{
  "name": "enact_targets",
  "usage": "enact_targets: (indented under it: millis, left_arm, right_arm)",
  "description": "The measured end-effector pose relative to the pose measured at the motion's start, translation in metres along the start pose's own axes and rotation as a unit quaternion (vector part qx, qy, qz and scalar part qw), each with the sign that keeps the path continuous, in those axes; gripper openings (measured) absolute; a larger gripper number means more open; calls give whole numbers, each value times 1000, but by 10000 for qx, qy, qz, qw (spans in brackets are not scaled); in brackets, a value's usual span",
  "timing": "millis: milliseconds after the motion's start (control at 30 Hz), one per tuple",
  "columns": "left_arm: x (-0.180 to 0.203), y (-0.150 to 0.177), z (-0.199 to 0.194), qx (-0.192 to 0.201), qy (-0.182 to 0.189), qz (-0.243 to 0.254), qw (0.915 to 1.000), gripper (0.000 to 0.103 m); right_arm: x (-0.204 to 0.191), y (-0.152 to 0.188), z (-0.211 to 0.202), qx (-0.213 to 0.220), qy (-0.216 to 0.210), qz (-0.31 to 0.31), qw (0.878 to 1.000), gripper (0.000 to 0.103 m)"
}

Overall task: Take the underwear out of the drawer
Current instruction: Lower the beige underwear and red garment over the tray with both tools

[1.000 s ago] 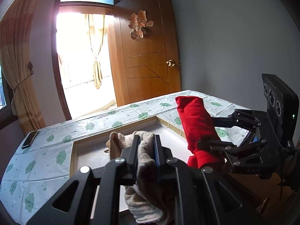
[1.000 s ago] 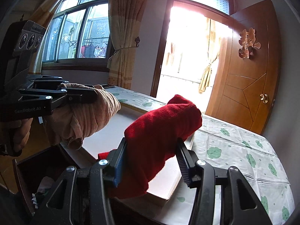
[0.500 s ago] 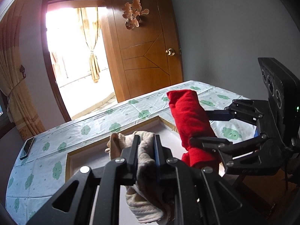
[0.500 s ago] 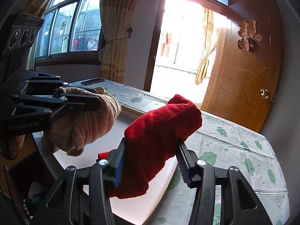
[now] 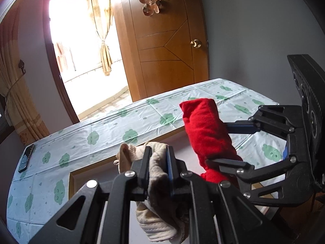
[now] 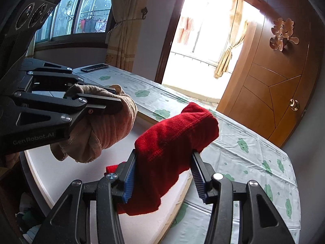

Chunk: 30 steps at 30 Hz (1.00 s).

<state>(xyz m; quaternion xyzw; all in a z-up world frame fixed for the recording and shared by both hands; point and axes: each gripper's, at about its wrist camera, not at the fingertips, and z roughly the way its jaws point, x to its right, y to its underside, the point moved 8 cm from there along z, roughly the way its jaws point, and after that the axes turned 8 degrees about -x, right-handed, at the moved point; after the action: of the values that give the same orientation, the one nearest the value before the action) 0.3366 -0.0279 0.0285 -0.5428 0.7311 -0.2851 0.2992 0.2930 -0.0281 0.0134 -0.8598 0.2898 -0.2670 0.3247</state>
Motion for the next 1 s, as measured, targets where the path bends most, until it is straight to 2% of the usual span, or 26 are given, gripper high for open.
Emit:
enact_targets:
  millis: [267,633,700,733,800,833,1000]
  left_arm:
    - [-4,-6,30,-249,72,-71,9996,11]
    - [5,-4,65,-526,184,-15,9984,11]
    - [0,-4,68,-539,183,-145,9983,13]
    - [-2,-5,69,-542,196,-223,9981,20]
    - [-7,-4,70,-567,177,-328,9977,27]
    - [-8,-3,68,-567,173,-332,9977,36]
    - [-9,0,46,-364,204,-394,9984,40]
  right_arm:
    - [0,1,28,-443,-60,-167,9989,52]
    - [6,-5,43,-600,-60,-175,9980,53]
    - [9,-7,49,-617,-41,-48,9981,56]
    - [12,-6,52,-636,-40,58,9980,57]
    - [17,-4,54,-638,1,185,9978,64]
    - [18,-3,53,-625,-21,230,9978,64]
    - [20,5,29,-425,-11,436,9981,65]
